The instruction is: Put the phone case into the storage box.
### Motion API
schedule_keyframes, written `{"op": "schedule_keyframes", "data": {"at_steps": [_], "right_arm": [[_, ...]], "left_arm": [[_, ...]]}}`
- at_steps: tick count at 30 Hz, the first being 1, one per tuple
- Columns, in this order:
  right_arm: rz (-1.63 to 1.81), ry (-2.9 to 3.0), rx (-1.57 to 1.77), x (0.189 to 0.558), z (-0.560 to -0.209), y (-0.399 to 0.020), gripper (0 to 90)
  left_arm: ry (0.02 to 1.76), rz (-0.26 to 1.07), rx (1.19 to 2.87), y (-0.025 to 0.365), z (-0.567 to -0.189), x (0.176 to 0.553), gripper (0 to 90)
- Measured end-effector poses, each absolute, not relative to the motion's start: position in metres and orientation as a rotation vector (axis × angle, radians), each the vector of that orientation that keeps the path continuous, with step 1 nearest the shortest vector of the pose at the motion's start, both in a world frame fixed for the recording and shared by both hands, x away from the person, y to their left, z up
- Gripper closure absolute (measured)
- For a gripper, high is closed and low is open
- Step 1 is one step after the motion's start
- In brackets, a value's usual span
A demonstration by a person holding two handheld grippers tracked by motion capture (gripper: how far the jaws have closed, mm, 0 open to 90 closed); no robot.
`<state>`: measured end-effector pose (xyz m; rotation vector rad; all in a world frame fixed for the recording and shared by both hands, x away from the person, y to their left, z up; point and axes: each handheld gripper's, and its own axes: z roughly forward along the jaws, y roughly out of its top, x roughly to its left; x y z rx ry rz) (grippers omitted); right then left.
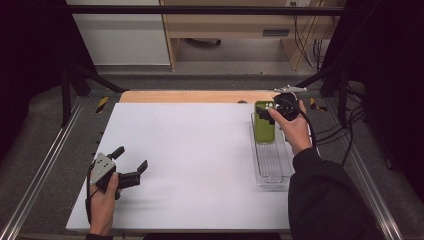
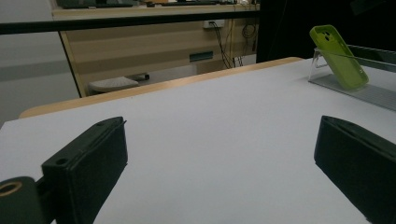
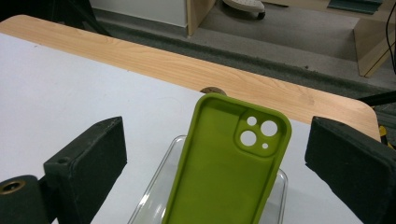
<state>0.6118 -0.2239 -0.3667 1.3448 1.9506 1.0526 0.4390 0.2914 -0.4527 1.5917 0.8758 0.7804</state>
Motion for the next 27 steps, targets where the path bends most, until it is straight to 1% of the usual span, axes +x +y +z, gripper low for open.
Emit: {"op": "schedule_keyframes", "data": {"at_steps": [13,27], "right_arm": [[1.081,1.973,1.345,0.601,-0.362,-0.214,5.5],[1.157,1.924,1.367,0.587,-0.360,-0.222,5.0]], "left_arm": [[0.875,0.780,1.595,0.291,-0.453,0.439,2.3],[0.850,0.769,1.630,0.282,-0.455,0.440,2.3]]}}
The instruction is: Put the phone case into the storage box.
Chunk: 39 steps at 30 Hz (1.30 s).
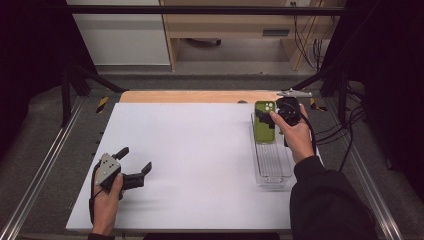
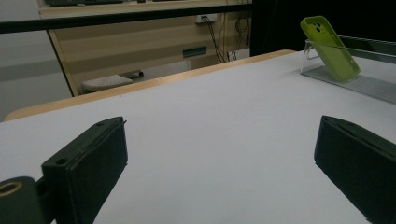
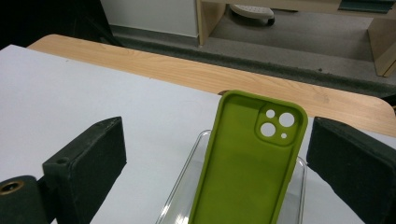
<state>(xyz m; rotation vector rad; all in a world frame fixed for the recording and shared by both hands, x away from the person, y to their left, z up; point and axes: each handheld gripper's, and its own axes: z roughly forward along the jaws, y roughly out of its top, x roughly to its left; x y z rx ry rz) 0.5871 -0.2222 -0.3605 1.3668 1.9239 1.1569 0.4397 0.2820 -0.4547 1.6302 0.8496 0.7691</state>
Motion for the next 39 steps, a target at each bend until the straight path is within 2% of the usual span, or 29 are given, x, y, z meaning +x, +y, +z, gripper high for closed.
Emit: {"op": "schedule_keyframes", "data": {"at_steps": [39], "right_arm": [[1.334,1.847,1.281,0.534,-0.349,-0.233,4.2]], "left_arm": [[0.851,0.771,1.621,0.286,-0.453,0.437,2.2]]}}
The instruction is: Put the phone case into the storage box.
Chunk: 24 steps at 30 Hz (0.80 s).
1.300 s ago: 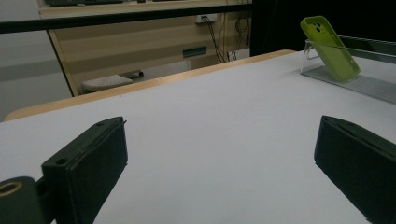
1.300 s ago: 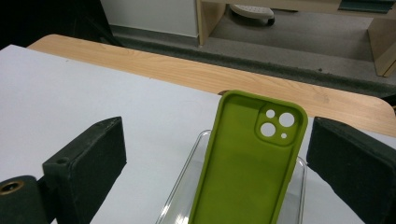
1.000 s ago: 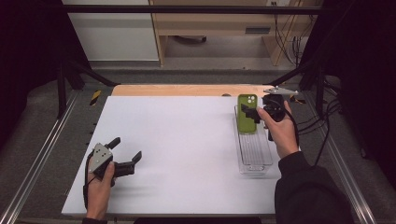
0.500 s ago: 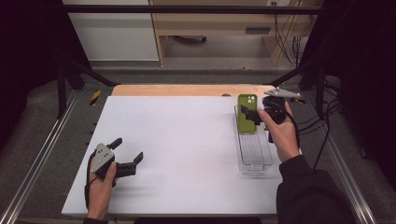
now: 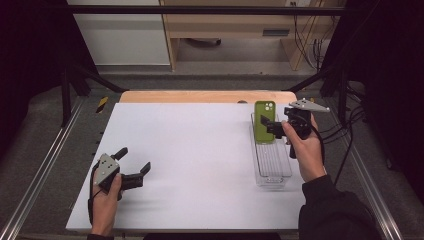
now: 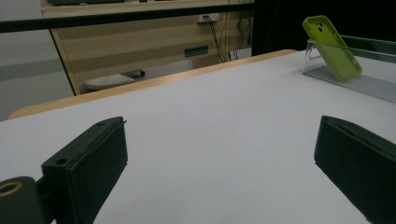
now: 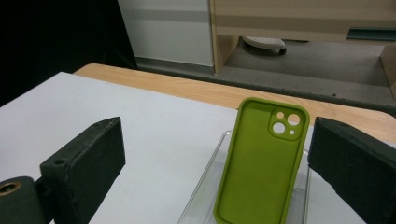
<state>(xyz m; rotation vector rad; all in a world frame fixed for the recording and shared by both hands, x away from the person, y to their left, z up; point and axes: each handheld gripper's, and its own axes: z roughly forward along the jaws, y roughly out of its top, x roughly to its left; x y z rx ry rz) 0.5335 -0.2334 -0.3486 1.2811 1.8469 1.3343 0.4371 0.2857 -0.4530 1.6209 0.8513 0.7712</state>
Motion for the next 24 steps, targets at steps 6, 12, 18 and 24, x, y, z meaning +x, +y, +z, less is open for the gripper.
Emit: {"op": "schedule_keyframes", "data": {"at_steps": [6,12,18,24], "right_arm": [[1.373,1.827,1.248,0.524,-0.343,-0.237,4.5],[1.393,1.790,1.215,0.514,-0.343,-0.244,4.8],[1.407,1.765,1.212,0.505,-0.349,-0.248,5.0],[1.410,1.753,1.189,0.495,-0.354,-0.251,4.9]], "left_arm": [[0.819,0.769,1.670,0.280,-0.455,0.434,2.2],[0.812,0.769,1.674,0.281,-0.455,0.431,2.2],[0.833,0.786,1.648,0.293,-0.452,0.427,2.1],[0.849,0.795,1.636,0.304,-0.452,0.424,2.1]]}}
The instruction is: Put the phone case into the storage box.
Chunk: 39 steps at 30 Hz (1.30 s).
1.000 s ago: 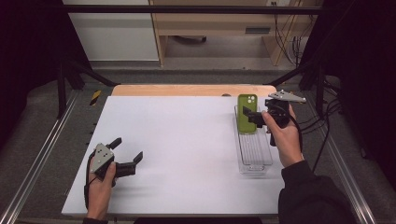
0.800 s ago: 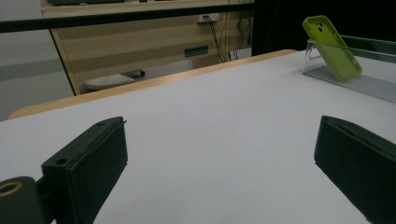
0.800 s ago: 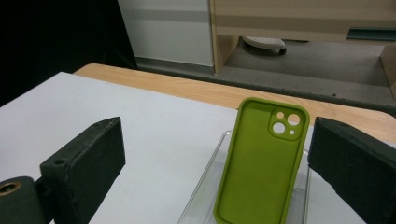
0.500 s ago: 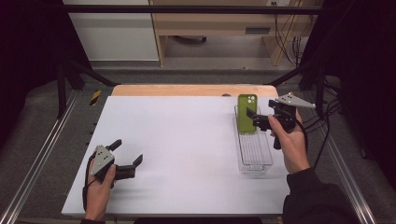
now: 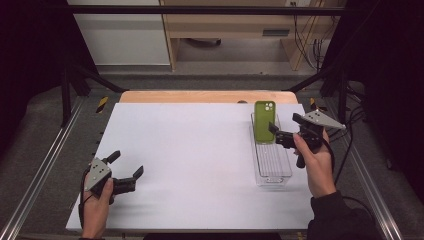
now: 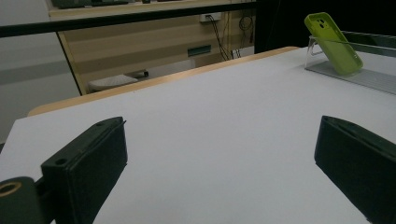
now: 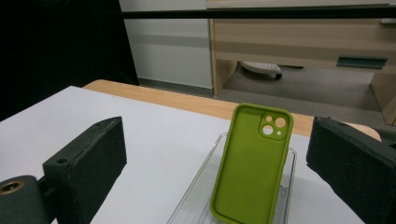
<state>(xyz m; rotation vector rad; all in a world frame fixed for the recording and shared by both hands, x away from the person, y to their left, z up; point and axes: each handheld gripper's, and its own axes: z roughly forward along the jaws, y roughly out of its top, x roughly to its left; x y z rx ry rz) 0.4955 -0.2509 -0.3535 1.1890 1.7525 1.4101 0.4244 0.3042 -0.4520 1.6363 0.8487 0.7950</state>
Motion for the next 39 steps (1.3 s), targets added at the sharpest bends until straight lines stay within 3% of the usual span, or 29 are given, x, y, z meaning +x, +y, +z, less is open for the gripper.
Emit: {"op": "schedule_keyframes", "data": {"at_steps": [39], "right_arm": [[1.405,1.679,1.073,0.449,-0.362,-0.293,3.9]], "left_arm": [[0.866,0.783,1.605,0.316,-0.451,0.411,1.9]]}}
